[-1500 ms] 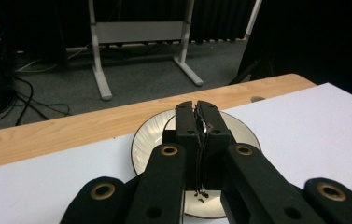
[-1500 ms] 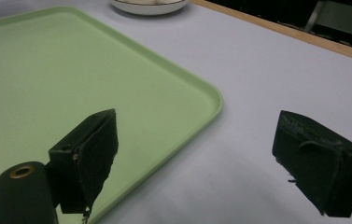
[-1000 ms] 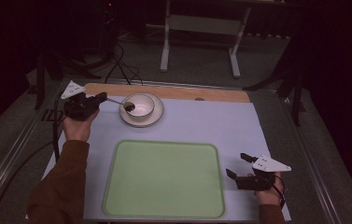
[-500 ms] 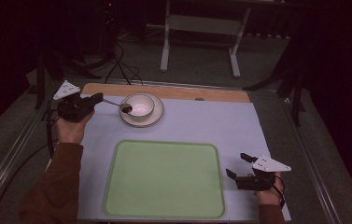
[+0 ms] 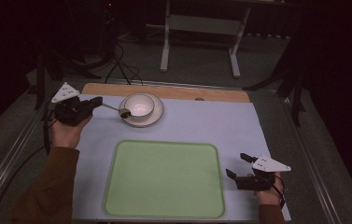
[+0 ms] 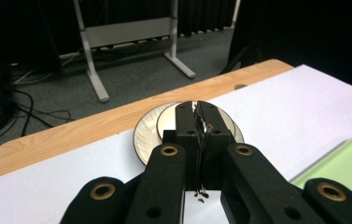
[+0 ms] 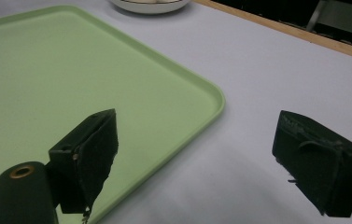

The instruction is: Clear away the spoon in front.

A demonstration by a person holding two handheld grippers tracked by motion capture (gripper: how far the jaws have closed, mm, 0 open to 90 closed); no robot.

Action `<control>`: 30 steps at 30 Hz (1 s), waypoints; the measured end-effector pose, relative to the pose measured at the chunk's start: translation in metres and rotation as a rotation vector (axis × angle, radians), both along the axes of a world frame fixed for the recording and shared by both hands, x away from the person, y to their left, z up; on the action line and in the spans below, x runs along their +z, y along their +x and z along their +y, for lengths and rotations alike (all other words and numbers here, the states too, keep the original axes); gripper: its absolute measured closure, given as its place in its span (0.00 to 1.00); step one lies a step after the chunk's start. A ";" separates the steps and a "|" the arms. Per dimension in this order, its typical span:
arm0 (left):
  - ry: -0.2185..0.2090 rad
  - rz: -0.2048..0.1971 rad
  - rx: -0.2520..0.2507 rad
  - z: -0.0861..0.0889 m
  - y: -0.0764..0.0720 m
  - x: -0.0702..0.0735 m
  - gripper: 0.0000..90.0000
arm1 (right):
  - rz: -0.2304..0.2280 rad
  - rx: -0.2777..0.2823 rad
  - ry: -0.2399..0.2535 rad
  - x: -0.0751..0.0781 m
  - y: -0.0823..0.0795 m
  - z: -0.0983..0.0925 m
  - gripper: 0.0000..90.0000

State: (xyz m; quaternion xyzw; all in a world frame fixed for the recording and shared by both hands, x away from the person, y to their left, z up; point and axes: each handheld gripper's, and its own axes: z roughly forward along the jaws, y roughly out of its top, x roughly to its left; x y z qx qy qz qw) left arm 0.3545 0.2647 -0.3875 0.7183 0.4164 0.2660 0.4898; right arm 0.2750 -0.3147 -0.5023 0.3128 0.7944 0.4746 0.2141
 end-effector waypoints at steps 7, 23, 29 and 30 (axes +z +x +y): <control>0.014 0.013 -0.021 -0.001 -0.009 0.000 0.99 | 0.001 0.001 0.000 0.000 0.000 0.000 0.16; 0.042 0.038 -0.059 0.001 -0.032 -0.004 0.99 | 0.000 0.002 -0.001 0.000 0.000 0.000 0.16; 0.051 0.061 -0.059 0.004 -0.040 -0.010 0.98 | 0.000 0.002 -0.001 0.000 0.000 0.000 0.16; 0.052 0.065 -0.060 0.005 -0.041 -0.011 0.98 | 0.000 0.002 -0.002 0.000 0.000 0.000 0.16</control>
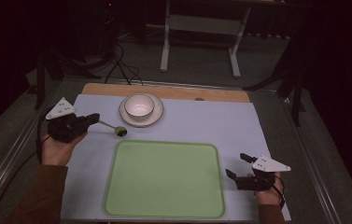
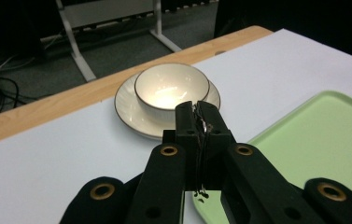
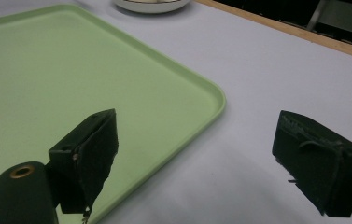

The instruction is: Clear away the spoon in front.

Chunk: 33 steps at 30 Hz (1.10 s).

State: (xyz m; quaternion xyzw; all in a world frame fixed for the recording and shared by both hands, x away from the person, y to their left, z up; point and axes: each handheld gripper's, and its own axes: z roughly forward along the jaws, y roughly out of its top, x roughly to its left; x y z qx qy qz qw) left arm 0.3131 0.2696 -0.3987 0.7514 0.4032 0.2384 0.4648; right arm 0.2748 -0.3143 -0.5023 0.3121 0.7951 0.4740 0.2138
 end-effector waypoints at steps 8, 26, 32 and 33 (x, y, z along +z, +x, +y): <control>0.023 0.048 -0.013 -0.002 -0.006 -0.011 0.98 | 0.000 0.002 -0.003 0.000 0.000 0.000 0.16; 0.004 0.058 0.044 -0.027 0.031 -0.027 0.98 | 0.002 0.003 -0.008 0.000 0.001 0.001 0.16; -0.062 0.027 0.092 -0.035 0.044 -0.033 0.97 | 0.003 0.002 -0.007 0.000 0.001 0.000 0.16; -0.073 0.023 0.099 -0.037 0.046 -0.034 0.97 | 0.003 0.002 -0.008 0.000 0.001 0.000 0.16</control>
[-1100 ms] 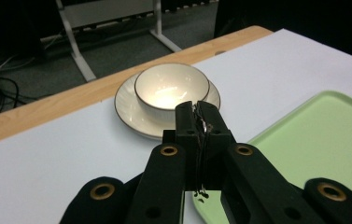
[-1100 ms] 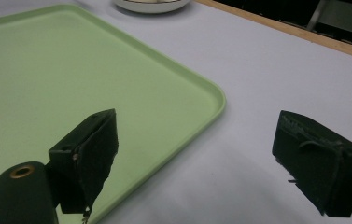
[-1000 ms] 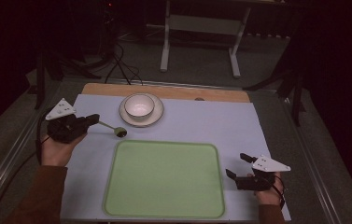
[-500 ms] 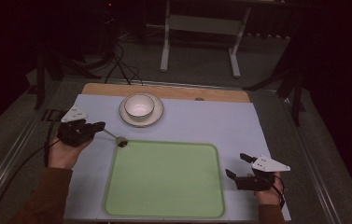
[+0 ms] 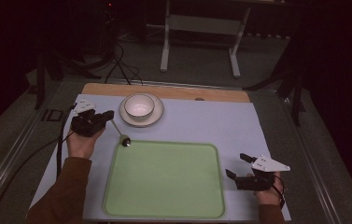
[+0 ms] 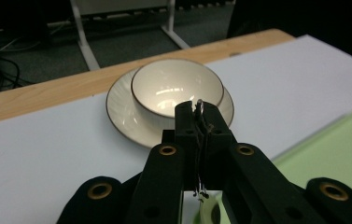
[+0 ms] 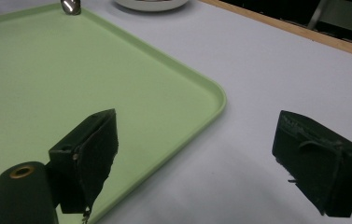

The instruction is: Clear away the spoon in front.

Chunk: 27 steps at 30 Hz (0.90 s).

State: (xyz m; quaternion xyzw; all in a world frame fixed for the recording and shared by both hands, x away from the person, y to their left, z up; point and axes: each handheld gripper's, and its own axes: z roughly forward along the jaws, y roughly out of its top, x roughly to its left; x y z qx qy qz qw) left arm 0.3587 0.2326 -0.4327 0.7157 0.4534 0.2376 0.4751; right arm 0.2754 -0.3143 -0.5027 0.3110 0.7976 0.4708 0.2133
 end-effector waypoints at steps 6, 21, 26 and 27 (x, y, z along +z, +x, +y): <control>-0.056 -0.001 0.028 -0.007 0.013 -0.006 0.98 | 0.000 0.001 -0.002 0.000 0.000 0.000 0.16; -0.085 0.051 -0.071 -0.006 0.006 0.004 0.99 | 0.001 0.001 -0.003 0.000 0.000 0.000 0.16; -0.063 0.065 -0.104 -0.005 -0.002 0.008 0.99 | 0.001 0.002 -0.003 -0.001 0.001 0.000 0.16; -0.059 0.068 -0.110 -0.005 -0.003 0.008 0.99 | 0.002 0.003 -0.003 -0.001 0.001 0.001 0.16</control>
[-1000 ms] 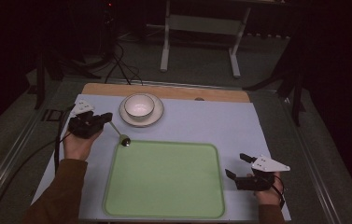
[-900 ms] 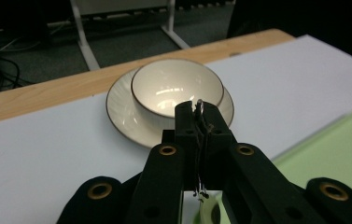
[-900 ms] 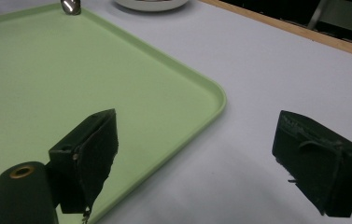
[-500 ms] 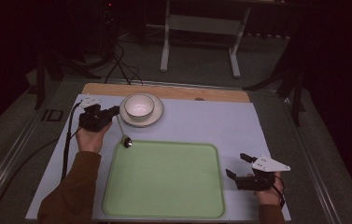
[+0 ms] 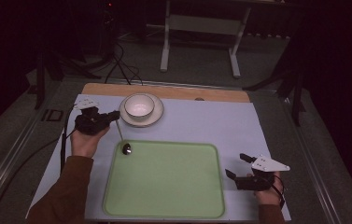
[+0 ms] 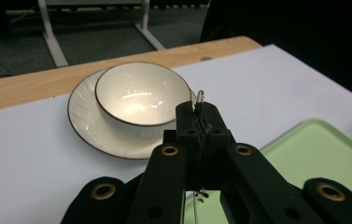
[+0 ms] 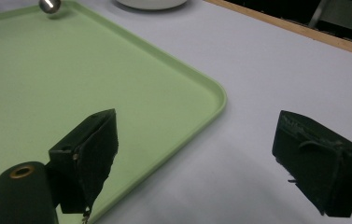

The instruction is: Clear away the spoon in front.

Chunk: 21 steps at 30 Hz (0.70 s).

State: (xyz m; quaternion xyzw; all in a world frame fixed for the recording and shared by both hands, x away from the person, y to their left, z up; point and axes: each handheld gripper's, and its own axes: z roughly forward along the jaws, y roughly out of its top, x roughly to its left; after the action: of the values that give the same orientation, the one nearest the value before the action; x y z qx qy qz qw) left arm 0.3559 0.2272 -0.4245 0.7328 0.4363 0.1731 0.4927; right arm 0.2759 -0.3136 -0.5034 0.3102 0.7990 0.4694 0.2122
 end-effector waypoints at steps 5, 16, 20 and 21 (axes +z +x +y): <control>-0.001 0.008 -0.039 -0.004 -0.007 0.001 0.99 | 0.000 0.000 0.000 0.000 0.000 0.000 0.16; 0.020 0.031 -0.077 -0.009 -0.019 0.000 0.99 | 0.001 -0.002 -0.001 0.000 0.000 0.000 0.16; 0.027 0.045 -0.087 -0.009 -0.023 -0.002 0.99 | 0.002 -0.002 -0.002 0.000 0.000 0.000 0.16; 0.027 0.045 -0.087 -0.009 -0.023 -0.002 0.99 | 0.004 -0.002 -0.002 0.000 0.000 0.000 0.16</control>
State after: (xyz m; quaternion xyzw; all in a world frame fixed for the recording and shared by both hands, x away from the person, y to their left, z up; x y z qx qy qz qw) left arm 0.3329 0.2186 -0.4267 0.7611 0.4126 0.1410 0.4801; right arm 0.2760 -0.3138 -0.5036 0.3118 0.7997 0.4675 0.2114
